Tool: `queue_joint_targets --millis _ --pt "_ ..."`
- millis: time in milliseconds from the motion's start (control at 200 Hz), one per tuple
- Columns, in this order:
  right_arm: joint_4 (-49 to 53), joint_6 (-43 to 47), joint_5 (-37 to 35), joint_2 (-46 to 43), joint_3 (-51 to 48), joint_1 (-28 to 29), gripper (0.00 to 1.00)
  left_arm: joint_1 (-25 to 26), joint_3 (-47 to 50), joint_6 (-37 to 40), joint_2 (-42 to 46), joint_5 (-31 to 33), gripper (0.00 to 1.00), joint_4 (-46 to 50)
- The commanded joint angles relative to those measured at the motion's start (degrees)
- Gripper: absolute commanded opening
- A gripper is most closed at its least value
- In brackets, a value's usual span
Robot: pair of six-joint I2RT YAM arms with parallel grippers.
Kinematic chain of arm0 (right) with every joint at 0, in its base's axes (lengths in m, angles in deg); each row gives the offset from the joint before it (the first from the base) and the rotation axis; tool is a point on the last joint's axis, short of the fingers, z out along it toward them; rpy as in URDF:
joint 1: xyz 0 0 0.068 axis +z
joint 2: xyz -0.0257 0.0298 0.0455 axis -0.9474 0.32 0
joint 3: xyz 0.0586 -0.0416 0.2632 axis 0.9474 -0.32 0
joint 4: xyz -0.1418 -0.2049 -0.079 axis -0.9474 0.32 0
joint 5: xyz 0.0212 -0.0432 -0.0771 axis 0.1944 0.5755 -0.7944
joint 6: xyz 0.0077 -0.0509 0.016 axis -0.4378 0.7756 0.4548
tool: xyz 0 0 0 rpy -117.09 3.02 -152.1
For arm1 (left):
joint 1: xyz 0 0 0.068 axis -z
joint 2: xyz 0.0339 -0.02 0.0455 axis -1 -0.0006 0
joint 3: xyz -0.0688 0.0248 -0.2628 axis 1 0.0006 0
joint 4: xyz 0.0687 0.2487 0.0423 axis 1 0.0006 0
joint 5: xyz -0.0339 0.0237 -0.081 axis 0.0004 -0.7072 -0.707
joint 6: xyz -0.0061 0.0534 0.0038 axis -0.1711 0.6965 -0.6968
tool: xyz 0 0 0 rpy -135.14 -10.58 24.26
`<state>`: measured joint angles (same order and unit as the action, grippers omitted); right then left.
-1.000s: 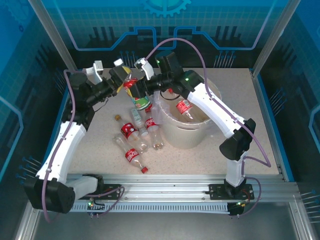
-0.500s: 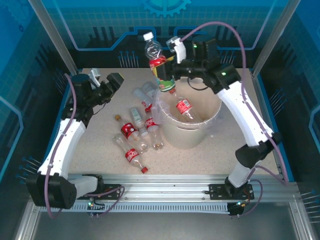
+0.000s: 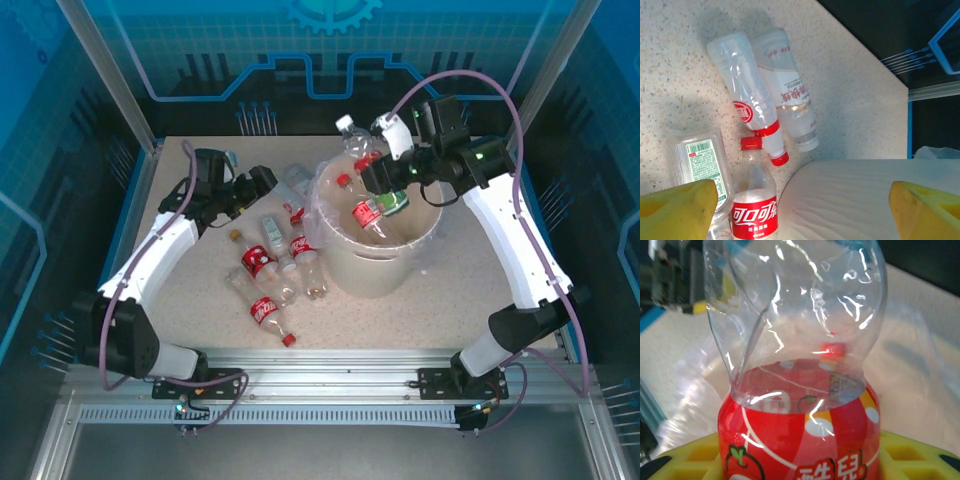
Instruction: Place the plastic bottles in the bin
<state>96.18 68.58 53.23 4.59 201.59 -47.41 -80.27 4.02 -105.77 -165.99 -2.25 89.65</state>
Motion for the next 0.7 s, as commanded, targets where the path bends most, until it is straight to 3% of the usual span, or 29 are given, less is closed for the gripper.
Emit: queue_joint_targets --millis 0,230,390,520,690 --pt "4.7 2.7 -4.1 -0.7 -2.3 -0.5 0.48 1.5 -2.7 1.6 -1.6 1.4 0.90 0.9" --pt "5.6 3.7 -10.7 -1.8 -8.7 -0.6 0.48 2.1 -2.5 2.0 -2.2 2.0 0.90 1.3" --pt "1.3 2.7 -9.7 -4.1 -15.4 -1.8 0.49 2.2 -2.4 2.1 -2.1 2.3 0.90 1.7" --pt "0.0 2.7 -9.4 -4.9 -16.8 -2.1 0.63 2.3 -2.8 2.2 -2.6 2.2 0.90 2.1" --pt "2.7 3.6 -9.9 -4.4 -10.9 -2.2 0.75 2.8 -3.5 2.3 -3.8 2.0 0.90 2.0"
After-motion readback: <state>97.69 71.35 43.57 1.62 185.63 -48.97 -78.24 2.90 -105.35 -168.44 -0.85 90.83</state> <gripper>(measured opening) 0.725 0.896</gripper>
